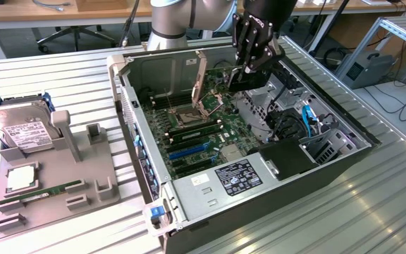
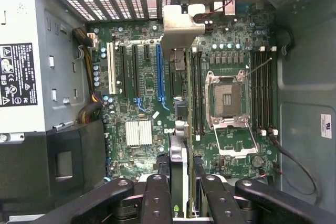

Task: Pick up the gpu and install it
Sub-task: 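Insert the gpu into the slot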

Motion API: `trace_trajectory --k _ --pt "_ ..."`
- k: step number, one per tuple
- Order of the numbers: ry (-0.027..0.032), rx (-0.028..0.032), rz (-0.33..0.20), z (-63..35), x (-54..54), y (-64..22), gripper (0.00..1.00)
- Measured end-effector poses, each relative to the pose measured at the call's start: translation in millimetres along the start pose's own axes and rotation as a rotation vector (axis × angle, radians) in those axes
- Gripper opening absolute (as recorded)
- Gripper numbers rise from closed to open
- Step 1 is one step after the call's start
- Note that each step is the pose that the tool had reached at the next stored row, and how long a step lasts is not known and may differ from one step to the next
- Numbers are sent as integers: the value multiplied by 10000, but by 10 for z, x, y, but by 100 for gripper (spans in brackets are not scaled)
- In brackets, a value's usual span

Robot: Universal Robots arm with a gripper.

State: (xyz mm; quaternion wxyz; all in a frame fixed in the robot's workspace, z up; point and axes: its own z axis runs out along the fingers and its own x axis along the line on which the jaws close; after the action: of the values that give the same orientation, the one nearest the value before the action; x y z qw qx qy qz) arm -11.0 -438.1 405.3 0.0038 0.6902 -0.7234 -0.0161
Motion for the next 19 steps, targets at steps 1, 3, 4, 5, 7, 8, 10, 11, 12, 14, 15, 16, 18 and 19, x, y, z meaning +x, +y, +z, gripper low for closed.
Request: trace_trajectory --k 1,3,4,5,7,8,10,11,12,14,15,16,18,19 --pt "0 0 0 2 3 1 27" --pt "0 0 0 5 7 2 27" --pt "0 0 0 6 9 3 27" --pt "-1 0 0 7 11 3 27" --pt "0 0 0 9 15 4 27" --pt "0 0 1 10 17 4 27" --pt "0 0 0 13 21 4 27" --pt "-1 1 0 14 23 5 27" --pt "0 0 0 15 25 5 27" --pt "-1 0 0 18 28 5 27" --pt "0 0 0 20 31 6 27" --pt "0 0 0 21 32 6 27" --pt "0 0 0 43 55 8 27" --pt "0 0 0 44 56 8 27"
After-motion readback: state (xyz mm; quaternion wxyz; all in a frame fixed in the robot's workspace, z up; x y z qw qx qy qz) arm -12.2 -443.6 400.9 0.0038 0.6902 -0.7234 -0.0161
